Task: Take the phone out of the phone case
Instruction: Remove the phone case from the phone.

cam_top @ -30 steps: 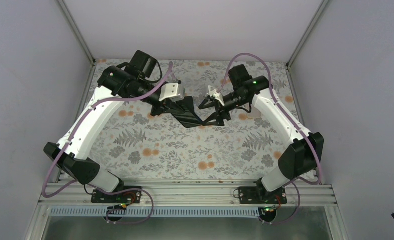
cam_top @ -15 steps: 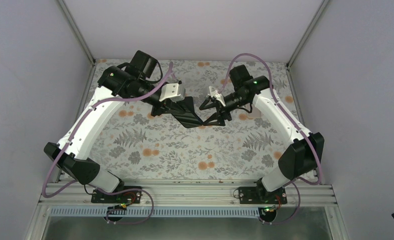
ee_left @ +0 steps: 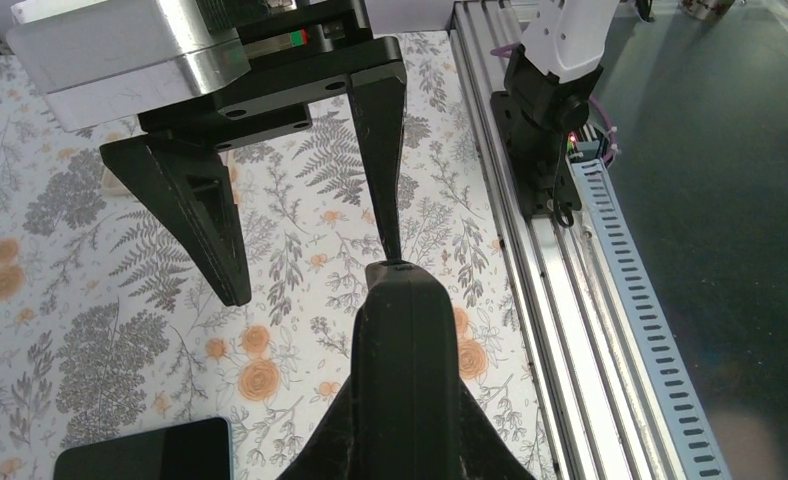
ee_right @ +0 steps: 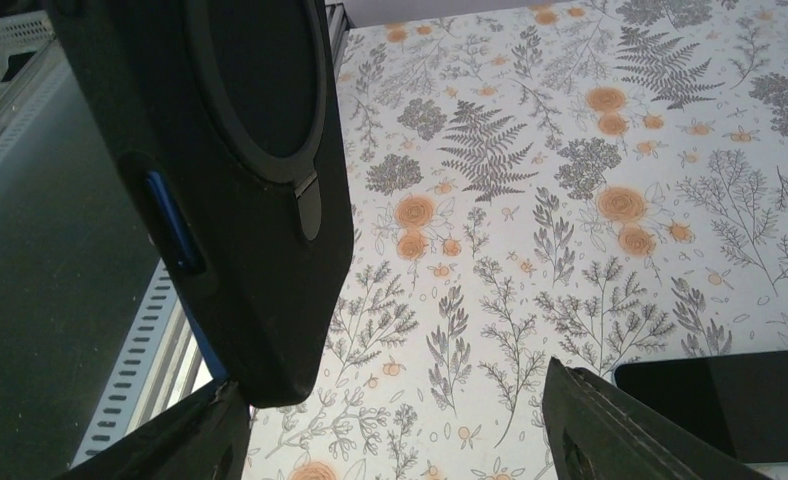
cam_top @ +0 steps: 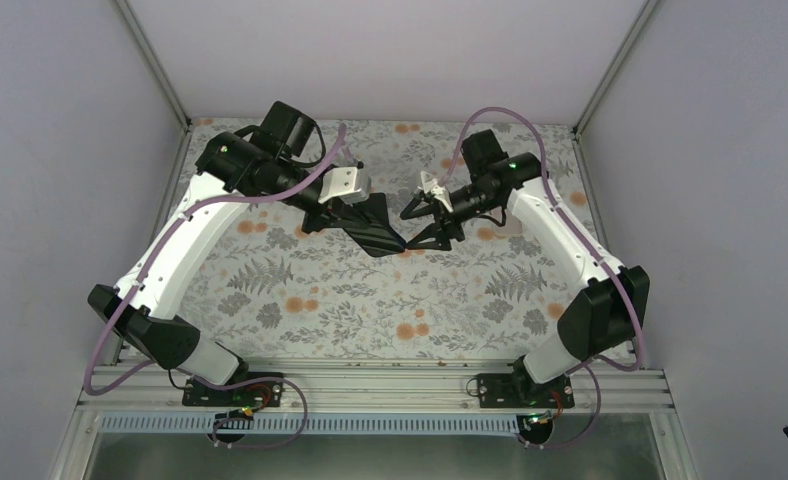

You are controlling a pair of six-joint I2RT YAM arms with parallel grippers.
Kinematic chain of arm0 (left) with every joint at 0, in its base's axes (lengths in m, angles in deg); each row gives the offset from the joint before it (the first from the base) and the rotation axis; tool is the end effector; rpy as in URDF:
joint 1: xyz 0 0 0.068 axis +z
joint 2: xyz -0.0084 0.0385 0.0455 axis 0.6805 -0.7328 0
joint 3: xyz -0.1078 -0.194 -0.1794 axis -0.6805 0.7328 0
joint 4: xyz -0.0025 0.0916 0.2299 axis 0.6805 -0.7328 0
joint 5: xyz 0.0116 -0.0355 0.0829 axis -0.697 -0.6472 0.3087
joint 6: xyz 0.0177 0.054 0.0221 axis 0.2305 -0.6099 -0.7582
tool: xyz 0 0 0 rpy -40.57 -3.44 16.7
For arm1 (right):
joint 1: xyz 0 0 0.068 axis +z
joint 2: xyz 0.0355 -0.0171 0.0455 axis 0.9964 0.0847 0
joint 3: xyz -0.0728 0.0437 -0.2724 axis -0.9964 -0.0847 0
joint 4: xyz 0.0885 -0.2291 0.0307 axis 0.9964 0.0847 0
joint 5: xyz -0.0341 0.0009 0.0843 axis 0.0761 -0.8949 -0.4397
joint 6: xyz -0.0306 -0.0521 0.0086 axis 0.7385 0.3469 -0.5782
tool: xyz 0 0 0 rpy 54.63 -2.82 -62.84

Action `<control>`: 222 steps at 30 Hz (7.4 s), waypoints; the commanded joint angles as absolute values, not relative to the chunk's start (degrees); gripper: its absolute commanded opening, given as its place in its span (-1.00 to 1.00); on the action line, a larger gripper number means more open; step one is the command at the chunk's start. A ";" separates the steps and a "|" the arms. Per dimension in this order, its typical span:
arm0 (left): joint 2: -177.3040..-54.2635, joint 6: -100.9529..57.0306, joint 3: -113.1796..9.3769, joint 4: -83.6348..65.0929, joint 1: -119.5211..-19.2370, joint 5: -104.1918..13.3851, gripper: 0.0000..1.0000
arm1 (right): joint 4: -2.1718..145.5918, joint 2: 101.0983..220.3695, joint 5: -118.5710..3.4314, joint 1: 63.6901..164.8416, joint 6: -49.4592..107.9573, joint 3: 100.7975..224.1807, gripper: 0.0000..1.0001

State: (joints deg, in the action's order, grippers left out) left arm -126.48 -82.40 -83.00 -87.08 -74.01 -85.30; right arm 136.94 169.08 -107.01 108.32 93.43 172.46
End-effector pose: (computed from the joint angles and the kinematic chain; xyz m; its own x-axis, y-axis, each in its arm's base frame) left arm 0.2032 -0.1624 0.4259 0.0300 0.5687 -0.8220 0.9957 -0.0887 -0.0251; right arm 0.2470 0.1474 0.3423 -0.0587 -0.5229 -0.8504 -0.9859 -0.1033 0.1315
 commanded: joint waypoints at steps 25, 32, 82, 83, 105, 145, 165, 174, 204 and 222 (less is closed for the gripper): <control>-123.97 -84.12 -85.94 -89.33 -75.31 -100.37 -0.95 | 86.59 169.90 -96.21 118.37 58.47 173.08 0.69; -125.97 -85.68 -86.03 -89.25 -74.05 -98.51 -0.95 | 90.28 166.62 -103.97 118.97 60.26 172.63 0.76; -148.76 -85.22 -109.08 -84.94 -55.51 -108.67 -0.84 | 78.18 174.41 -135.74 133.88 30.47 197.11 -0.21; -150.33 -85.92 -112.82 -88.49 -55.46 -108.57 -0.81 | 78.78 172.92 -135.47 133.91 31.53 196.48 -0.30; -138.30 -80.80 -123.74 -83.39 -52.83 -95.11 1.00 | 95.96 162.90 -136.72 120.60 44.05 184.30 -0.94; -134.61 -85.15 -57.50 19.41 -83.40 -22.75 1.00 | 75.36 190.70 -99.35 102.21 13.78 201.98 -0.94; -136.53 -81.18 -60.32 19.94 -81.64 -21.34 1.00 | 73.23 189.45 -102.17 102.40 12.25 200.41 -0.94; -140.14 -92.25 -61.45 36.94 -83.93 -12.89 1.00 | 73.76 189.56 -101.75 103.22 12.74 199.49 -0.94; -159.91 -123.72 -69.71 81.81 -77.69 -9.39 -0.63 | 94.31 180.76 -121.60 102.62 29.92 191.99 -0.94; -126.85 -112.22 -50.20 41.11 -86.53 -8.57 -0.90 | 109.66 192.12 -65.52 97.17 59.03 203.91 -0.94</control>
